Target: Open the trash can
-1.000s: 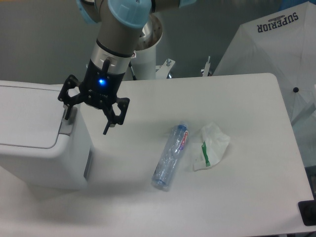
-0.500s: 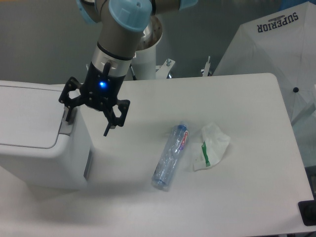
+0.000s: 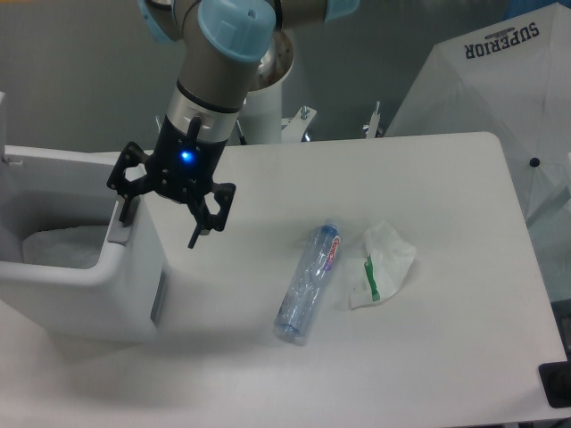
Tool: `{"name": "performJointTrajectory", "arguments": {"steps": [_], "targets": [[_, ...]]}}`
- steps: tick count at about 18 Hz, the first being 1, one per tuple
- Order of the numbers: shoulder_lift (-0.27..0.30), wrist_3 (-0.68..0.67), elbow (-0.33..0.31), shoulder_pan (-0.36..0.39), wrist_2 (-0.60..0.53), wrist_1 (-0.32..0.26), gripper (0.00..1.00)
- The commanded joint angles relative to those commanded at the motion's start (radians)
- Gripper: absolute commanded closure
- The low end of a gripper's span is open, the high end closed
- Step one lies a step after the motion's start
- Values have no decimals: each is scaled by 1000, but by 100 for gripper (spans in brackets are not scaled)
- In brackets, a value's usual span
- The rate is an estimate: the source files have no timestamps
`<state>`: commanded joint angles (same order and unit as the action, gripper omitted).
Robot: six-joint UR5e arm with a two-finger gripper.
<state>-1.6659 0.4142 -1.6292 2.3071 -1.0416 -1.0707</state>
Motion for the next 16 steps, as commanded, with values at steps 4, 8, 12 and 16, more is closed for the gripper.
{"name": "performJointTrajectory", "arguments": {"steps": [4, 8, 12, 16], "targets": [[2, -20, 75, 18, 2, 0, 0], [-8, -11, 132, 61, -2, 0, 0], [-41, 3, 134, 116, -21, 14, 0], [-80, 69, 62, 236, -192, 31, 0]]}}
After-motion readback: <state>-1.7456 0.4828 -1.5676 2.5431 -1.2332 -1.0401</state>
